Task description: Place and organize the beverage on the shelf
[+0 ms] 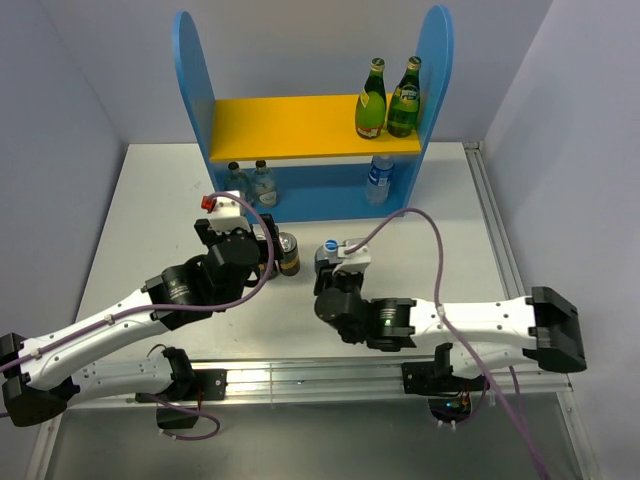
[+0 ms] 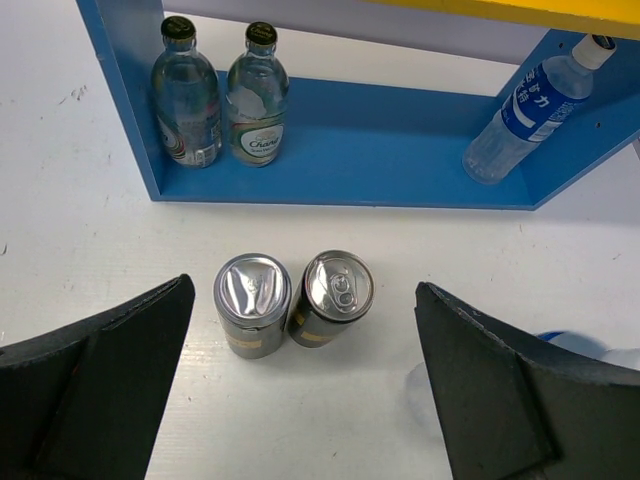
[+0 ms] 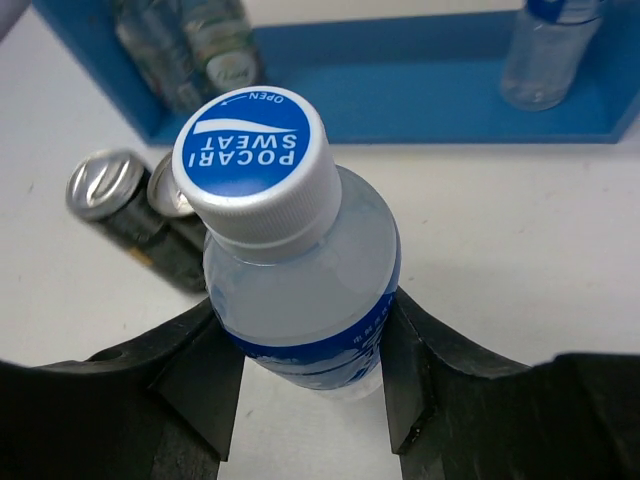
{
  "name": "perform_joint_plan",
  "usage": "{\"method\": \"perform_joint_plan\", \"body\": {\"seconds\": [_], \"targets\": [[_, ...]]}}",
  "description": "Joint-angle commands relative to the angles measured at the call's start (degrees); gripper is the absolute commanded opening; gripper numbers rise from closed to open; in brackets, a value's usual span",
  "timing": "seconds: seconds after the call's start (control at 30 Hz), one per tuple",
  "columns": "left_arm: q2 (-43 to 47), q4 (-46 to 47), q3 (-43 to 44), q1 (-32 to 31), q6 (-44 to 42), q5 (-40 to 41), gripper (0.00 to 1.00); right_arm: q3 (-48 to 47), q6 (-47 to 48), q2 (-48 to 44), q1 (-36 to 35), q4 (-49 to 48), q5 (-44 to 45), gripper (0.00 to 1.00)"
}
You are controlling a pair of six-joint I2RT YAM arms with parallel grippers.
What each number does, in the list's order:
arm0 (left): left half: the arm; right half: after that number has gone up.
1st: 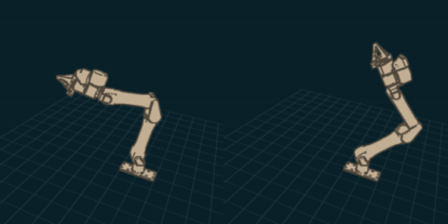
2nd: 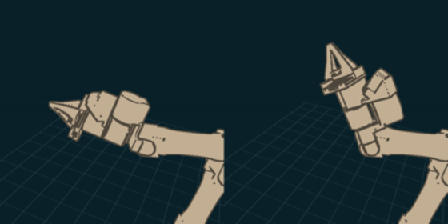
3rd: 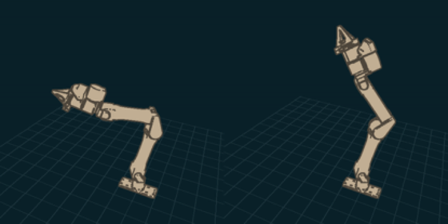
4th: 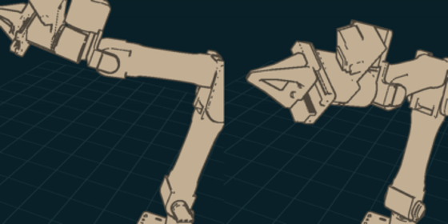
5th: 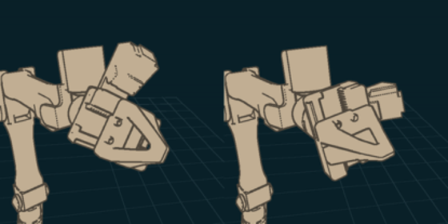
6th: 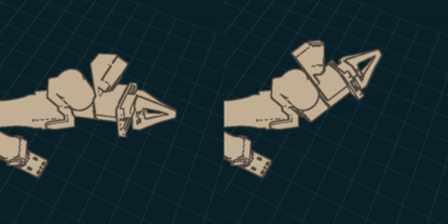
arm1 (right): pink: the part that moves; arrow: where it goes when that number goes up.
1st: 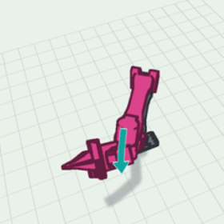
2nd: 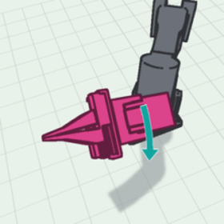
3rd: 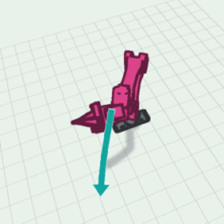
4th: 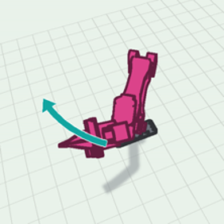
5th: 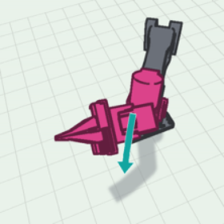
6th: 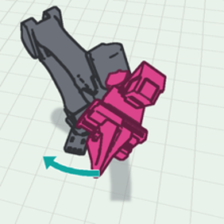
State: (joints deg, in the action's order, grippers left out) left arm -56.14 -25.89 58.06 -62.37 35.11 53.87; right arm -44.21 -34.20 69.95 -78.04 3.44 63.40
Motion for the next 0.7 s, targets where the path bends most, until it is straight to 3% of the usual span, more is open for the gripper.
{"method": "perform_joint_plan", "body": {"seconds": [0.0, 0.17, 0.33, 0.67], "targets": [[-0.3, 2.3, -0.8, -0.4, -0.7, 0.4, 0.99, 1.0, 1.4, -5.9, 3.6, -3.0, 7.8, 0.0], [-0.9, 1.9, -0.3, -0.4, -0.7, -0.3, 0.99, 5.9, 12.4, -7.2, 13.1, -18.4, 0.2, 0.0], [-0.1, 2.7, -1.1, -0.4, -0.8, -0.6, 0.99, 4.3, 17.8, -0.9, 22.8, -28.5, -8.0, 0.0], [-0.4, 1.6, -0.7, -0.4, -0.5, -0.3, 0.99, -6.9, 23.7, 15.8, 37.2, -36.5, -16.0, 0.0]]}}
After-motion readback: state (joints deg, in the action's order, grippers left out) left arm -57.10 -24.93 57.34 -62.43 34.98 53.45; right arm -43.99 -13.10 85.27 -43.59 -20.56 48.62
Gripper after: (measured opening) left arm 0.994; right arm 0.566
